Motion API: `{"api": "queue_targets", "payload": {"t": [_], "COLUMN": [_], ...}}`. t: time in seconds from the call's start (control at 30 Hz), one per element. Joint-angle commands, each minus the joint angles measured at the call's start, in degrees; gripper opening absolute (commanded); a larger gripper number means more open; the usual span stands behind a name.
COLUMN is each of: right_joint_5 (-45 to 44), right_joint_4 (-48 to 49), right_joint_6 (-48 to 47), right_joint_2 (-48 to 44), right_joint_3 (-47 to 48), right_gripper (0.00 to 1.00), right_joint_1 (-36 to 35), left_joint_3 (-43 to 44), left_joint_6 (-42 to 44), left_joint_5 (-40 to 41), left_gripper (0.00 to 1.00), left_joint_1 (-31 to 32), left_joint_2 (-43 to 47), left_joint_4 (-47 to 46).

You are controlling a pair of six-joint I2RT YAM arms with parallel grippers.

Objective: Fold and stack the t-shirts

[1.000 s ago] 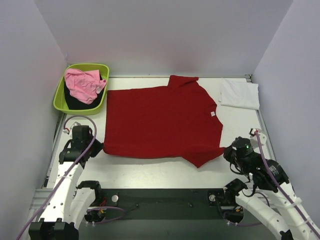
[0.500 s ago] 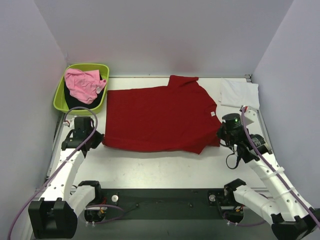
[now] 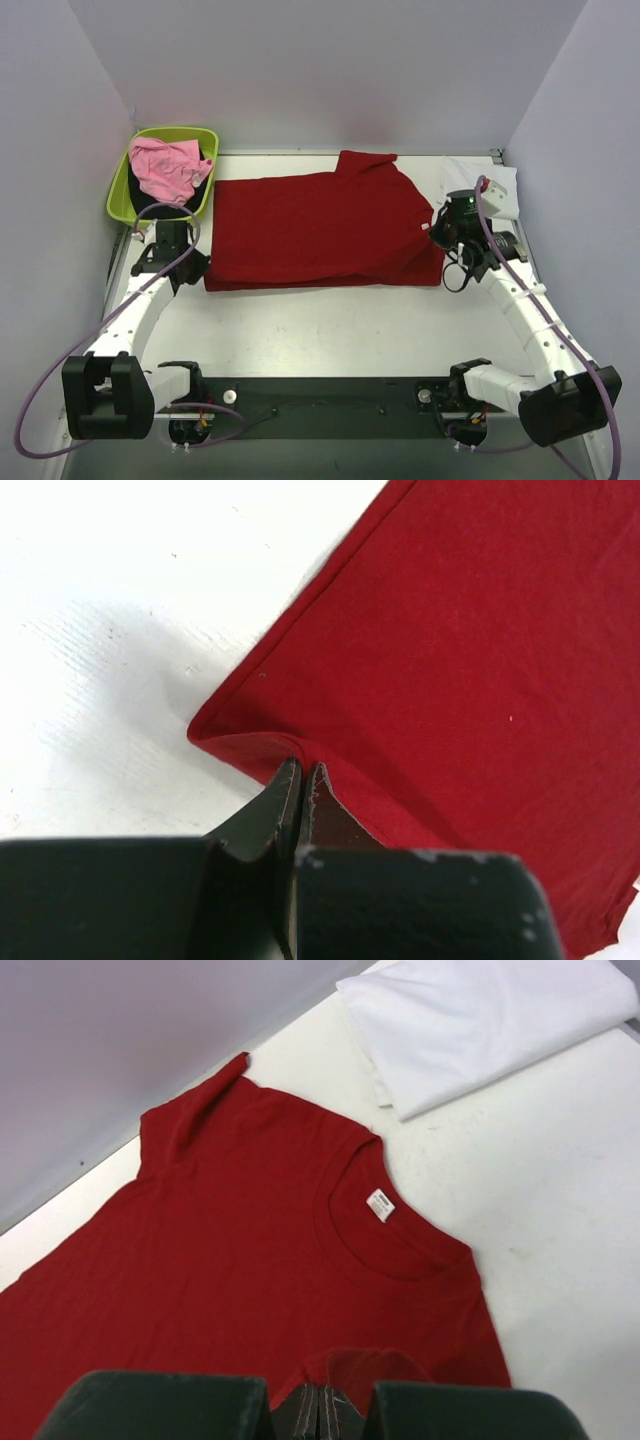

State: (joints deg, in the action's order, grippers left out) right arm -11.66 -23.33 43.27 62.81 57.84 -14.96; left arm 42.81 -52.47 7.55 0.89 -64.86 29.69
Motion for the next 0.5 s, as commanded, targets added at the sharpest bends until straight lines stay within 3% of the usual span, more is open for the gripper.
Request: {"api": "queue_targets", "payload": {"t": [0.0, 0.47], "right_joint_5": [2.8, 4.8], "right_joint_4": [3.8, 5.7], "right_joint_6": [-1.3, -1.3], "right_joint_2": [4.1, 18.6], "right_joint_3": [5.2, 12.6], "right_gripper": [0.0, 0.0], "right_joint_1": [0.8, 1.0], "left_joint_3": [3.0, 7.8], "left_joint_6": [-0.8, -2.6], "left_joint_5": [1.5, 2.1], "left_gripper": [0.0, 0.0], "left_joint_1": [-0.5, -2.2], "left_joint_2": [-2.2, -13.2], "left_joint_4": [-4.8, -8.4]}}
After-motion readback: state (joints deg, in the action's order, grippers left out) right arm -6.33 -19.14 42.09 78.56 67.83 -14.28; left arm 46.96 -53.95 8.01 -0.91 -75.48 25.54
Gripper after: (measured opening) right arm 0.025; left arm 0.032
